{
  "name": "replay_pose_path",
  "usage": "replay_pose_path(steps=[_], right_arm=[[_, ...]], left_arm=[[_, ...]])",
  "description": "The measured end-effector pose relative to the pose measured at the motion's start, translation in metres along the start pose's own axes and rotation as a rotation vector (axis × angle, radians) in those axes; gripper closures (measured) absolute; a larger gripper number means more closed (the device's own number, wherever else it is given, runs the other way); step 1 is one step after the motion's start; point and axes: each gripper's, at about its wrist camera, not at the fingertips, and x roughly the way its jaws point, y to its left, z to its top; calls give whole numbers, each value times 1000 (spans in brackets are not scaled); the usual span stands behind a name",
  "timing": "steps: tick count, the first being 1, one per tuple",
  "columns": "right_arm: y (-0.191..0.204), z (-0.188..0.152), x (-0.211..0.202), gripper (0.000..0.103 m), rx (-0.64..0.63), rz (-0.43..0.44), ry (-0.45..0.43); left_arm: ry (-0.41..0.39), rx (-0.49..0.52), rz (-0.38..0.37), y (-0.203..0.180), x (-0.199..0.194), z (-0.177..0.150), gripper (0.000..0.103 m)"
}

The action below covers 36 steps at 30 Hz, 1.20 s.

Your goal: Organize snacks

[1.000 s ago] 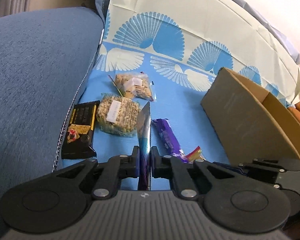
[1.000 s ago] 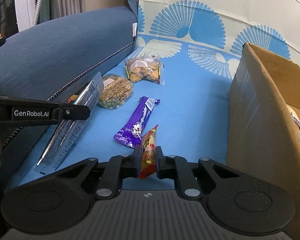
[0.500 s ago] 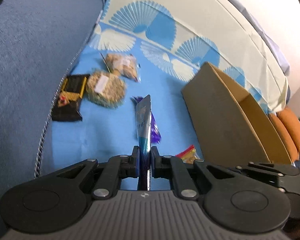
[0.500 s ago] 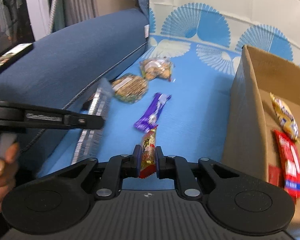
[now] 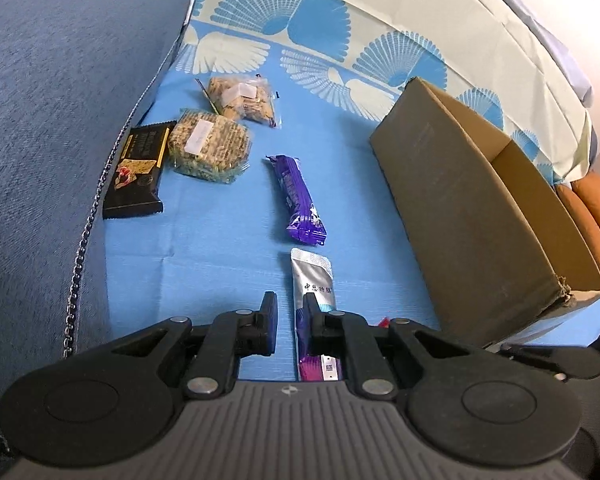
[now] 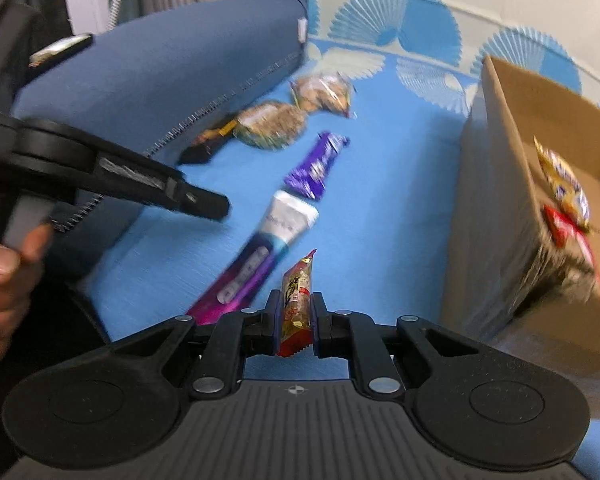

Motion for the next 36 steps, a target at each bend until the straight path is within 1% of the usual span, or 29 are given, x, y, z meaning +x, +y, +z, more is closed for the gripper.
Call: replay_pose_path(steps=[4,8,10,12,14,19,23,31,33,36], right_arm=[[-9,-5,11,87,57,-3,42],[-12,-6,14,87,72,10,47],[-12,-6,14,81,67,14,49],[-12,-7,16,70,71,14,61],[-13,-8,18,70,77,18,72],[-15,-8,19,70,80,24,76],[-15,-8,21,70,84,27,80],[-13,-7,22,68,65,37,80],[-12,-7,21,67,61,38,80],[-13,-7,21,67,60,39,80]], left_arm=[[1,-9,-1,1,-2,-1,84],[27,1,-11,-2,1,-3,83],[43,17,-16,-6,3,-4,78],[55,49,-17,-12,5,-6,70],[67,80,-11,-18,8,-8,68],[119,139,11,-28,19,-12,67],[138,152,21,-30,24,-13,67],[147,153,35,-31,27,-13,61],[150,161,42,-32,29,-13,57],[157,187,56,-38,31,-15,54]])
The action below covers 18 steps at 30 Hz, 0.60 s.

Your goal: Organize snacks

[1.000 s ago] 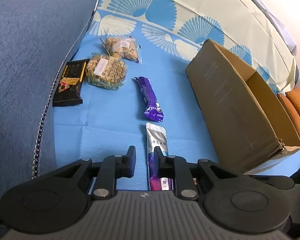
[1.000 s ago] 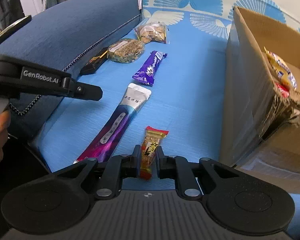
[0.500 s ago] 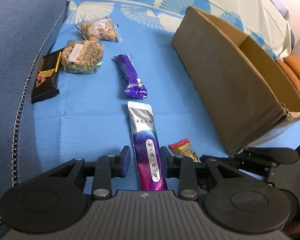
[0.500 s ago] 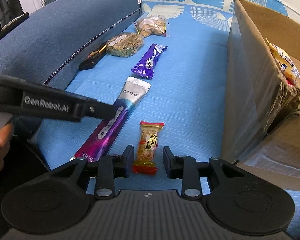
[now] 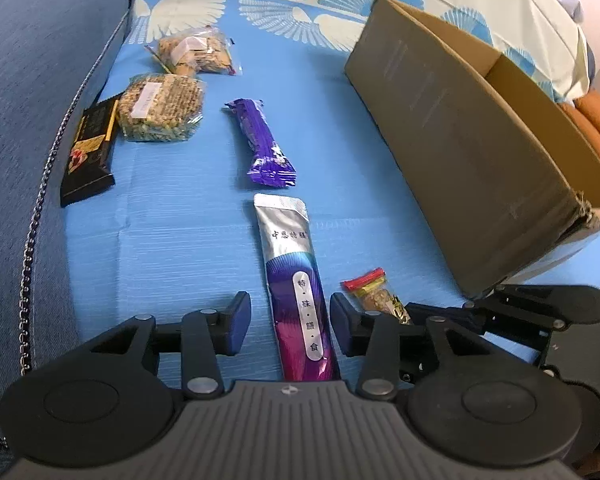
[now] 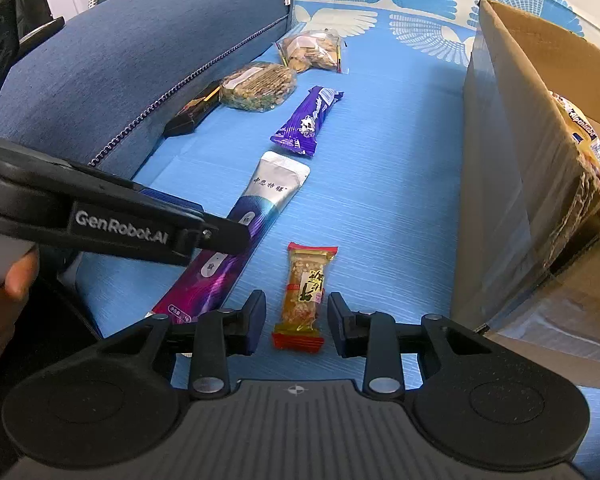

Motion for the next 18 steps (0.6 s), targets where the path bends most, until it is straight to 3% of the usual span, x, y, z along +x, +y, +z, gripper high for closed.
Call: replay_pose_path(steps=[9,18], right_arm=[[2,0,1,67,-19,-7,3],[7,-1,3,66,-47,-19,2]], left_arm=[[25,91,37,-15,7,-2,42],[31,134,75,-23,12,-3,43]])
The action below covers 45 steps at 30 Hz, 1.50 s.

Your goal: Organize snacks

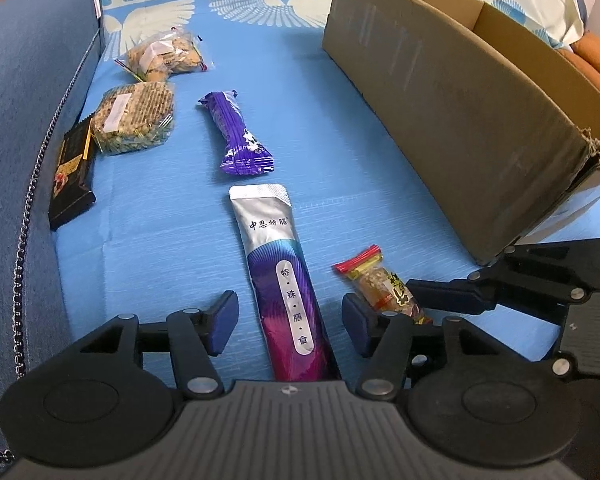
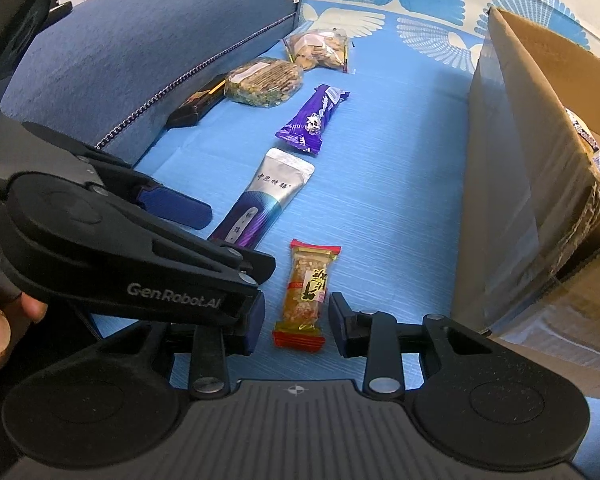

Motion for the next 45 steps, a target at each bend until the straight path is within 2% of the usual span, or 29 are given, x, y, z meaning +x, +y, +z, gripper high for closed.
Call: replay_pose_path(steps=[1,3,5,7,8,13,14,16,20,22,27,35,40,42,45], right_arm=[[0,0,0,66,-4,-2,-1],[1,0,0,66,-11,-3,-1],[2,0,0,67,-21,-6,-4],[2,-1,-1,77,-33,-13,-11],[2,-1,-2,81,-37,-15,-16],[2,3,-14,82,-39,-7,-82],[2,3,-15,88,-42,-5,-87],[2,3,-13,89,-45,0,-76],[2,2,-9,84,-44,9,-45],[3,1,-7,78,-39,7,-33],[1,0,-2,72,-27,3,-15],[3,0,0,68,-42,-2,-13],[6,-1,0,70,-69,-7,-19],[7,-2,0,76,-81,0,-22],[9,-3,-2,77,-104,-1,-34]], left_arm=[[-1,3,11,-1,0,0,45],[-11,0,33,-2,0,0,63],[-21,-17,35,0,-2,-1,72],[-34,-42,29,4,-4,-1,77],[-40,-56,30,7,-5,-1,77],[-69,-121,41,17,-11,0,77],[-72,-128,45,18,-11,0,77],[-74,-138,53,20,-11,0,77],[-57,-136,56,20,-9,0,76],[-42,-128,59,19,-6,0,75],[-30,-99,68,15,-4,0,66],[-22,-70,75,10,-2,0,62],[-23,-69,76,10,-3,0,62],[-24,-69,77,10,-3,1,71],[-31,-76,72,11,-4,0,76]])
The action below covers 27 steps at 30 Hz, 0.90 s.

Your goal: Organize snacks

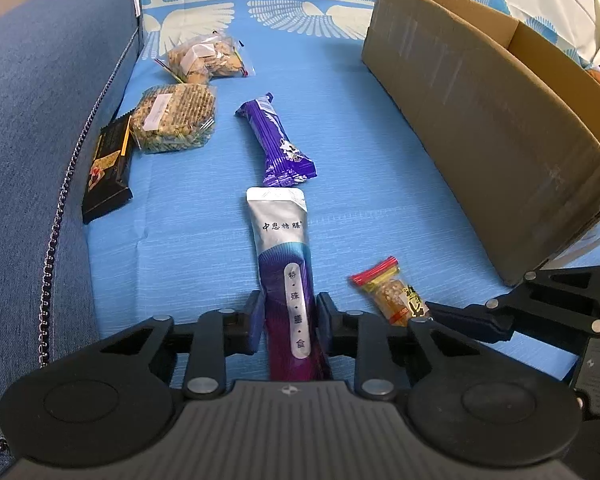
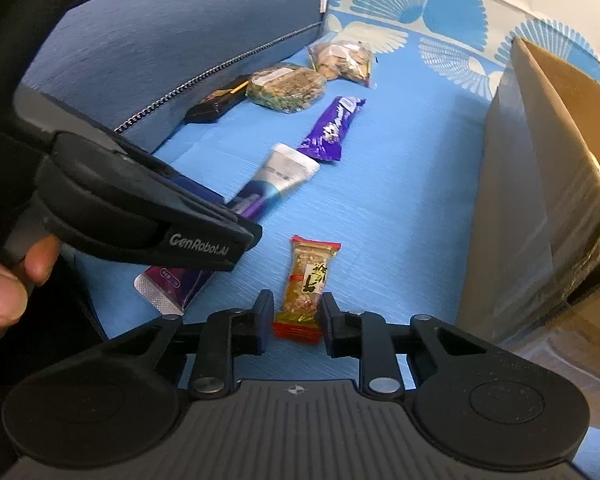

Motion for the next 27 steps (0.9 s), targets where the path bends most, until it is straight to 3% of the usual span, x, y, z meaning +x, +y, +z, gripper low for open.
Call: replay_pose_path(steps=[8,15,27], right_arm=[[4,6,-14,77,-13,2,-83],[2,8,-14,78,-2,0,-87],[1,7,-18,77,10,0,-100]], left_arm=[[-45,-40,-16,5,-6,0,79],[-98,-63,-33,9,-16,-1,79],[-114,-68,-38,9,-19,-1,79]])
